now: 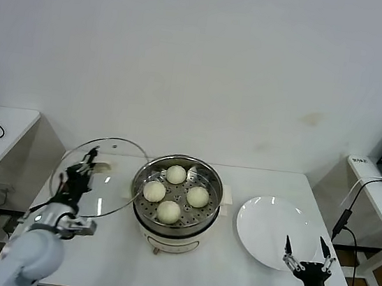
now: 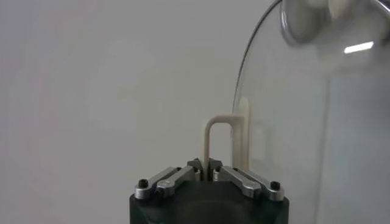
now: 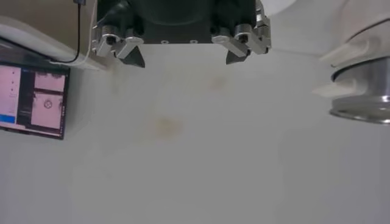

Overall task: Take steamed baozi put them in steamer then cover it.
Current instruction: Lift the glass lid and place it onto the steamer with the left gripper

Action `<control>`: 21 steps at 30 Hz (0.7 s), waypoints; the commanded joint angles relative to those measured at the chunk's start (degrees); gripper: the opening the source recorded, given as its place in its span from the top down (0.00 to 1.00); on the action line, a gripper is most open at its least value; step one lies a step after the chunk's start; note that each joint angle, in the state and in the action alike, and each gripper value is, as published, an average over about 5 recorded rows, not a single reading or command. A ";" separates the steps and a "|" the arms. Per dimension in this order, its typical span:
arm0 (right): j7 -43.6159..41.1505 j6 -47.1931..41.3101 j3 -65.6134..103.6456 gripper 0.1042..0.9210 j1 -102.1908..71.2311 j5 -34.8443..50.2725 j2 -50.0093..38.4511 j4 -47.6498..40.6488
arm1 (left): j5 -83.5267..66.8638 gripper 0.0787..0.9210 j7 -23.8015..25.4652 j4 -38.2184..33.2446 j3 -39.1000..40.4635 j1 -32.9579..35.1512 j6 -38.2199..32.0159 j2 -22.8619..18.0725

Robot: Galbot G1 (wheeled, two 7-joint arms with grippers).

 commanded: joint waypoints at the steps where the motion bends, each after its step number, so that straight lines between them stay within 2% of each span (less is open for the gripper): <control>1: 0.49 0.08 -1.80 0.12 1.19 -6.95 1.00 -1.13 | 13.86 0.93 8.58 3.68 20.16 -17.52 10.71 -8.81; 6: 0.42 0.10 -2.33 0.12 1.62 -7.44 1.45 -1.84 | 22.85 0.93 13.49 6.64 23.47 -19.37 10.63 -14.86; 12: 0.30 0.12 -3.12 0.12 1.49 -7.93 1.96 -1.89 | 25.91 0.93 15.41 9.71 26.09 -20.02 10.69 -20.99; 21: 0.24 0.31 -3.70 0.12 1.29 -7.98 1.98 -2.12 | 25.12 0.93 15.20 13.15 26.91 -19.61 10.93 -23.69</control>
